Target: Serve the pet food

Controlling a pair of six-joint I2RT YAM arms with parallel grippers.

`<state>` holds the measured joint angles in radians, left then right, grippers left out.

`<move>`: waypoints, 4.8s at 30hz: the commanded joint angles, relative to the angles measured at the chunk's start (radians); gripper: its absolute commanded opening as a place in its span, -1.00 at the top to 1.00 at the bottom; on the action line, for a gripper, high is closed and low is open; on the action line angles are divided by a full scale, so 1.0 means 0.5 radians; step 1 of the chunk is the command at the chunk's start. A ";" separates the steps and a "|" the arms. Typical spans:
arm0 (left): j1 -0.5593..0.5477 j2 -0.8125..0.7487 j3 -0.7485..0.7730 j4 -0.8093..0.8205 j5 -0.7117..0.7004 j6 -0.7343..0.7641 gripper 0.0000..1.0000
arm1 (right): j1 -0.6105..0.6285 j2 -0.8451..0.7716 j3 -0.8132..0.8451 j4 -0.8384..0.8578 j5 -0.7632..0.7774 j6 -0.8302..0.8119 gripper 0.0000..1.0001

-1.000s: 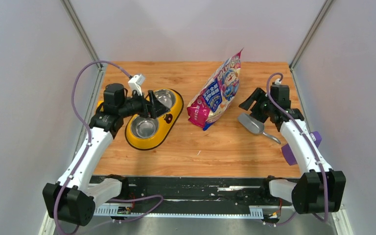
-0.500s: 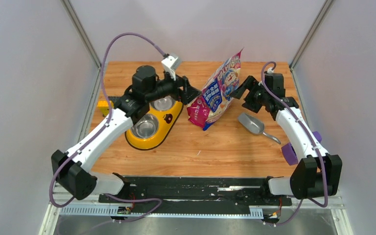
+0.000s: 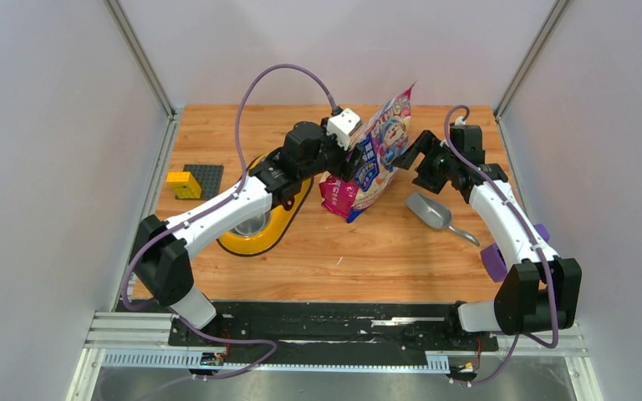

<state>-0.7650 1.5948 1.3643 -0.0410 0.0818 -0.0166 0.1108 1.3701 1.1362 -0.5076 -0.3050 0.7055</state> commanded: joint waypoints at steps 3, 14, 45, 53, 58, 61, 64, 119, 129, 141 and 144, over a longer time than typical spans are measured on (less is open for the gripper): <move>-0.031 -0.093 -0.026 0.340 -0.137 -0.002 -0.27 | 0.009 -0.033 0.032 0.003 0.028 -0.018 -0.63; -0.046 -0.103 0.010 0.183 -0.113 -0.020 0.90 | 0.008 -0.024 0.035 0.000 0.025 -0.022 -0.63; -0.050 -0.701 -0.264 -0.342 0.127 -0.678 1.00 | 0.201 0.590 0.155 0.340 -0.043 0.204 -0.35; -0.050 -0.714 -0.270 -0.398 0.098 -0.630 0.73 | 0.203 0.667 0.216 0.525 -0.153 0.125 -0.33; -0.050 -0.717 -0.184 -0.428 -0.022 -0.606 -0.04 | 0.199 0.526 0.318 0.337 -0.069 0.038 -0.38; -0.050 -0.702 -0.087 -0.459 -0.110 -0.582 -0.32 | 0.192 0.440 0.388 0.157 -0.011 -0.015 -0.41; -0.047 -0.656 0.068 -0.511 -0.190 -0.577 -0.48 | 0.187 0.345 0.433 0.074 -0.030 -0.025 -0.42; 0.253 -0.296 0.386 -0.733 0.311 -0.984 0.07 | 0.423 0.324 0.652 0.288 -0.493 0.432 0.33; 0.264 -0.264 0.392 -0.740 0.300 -0.971 0.06 | 0.433 0.343 0.634 0.289 -0.454 0.406 0.39; 0.266 -0.139 0.491 -0.731 0.301 -0.962 0.01 | 0.495 0.390 0.680 0.291 -0.415 0.407 0.31; 0.266 -0.103 0.528 -0.720 0.306 -0.953 -0.03 | 0.526 0.383 0.663 0.287 -0.355 0.394 0.26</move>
<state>-0.6384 1.5288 1.5707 -0.4263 0.2352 -0.5076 0.3431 1.5536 1.4536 -0.3840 -0.5217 0.9154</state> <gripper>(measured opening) 0.503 0.354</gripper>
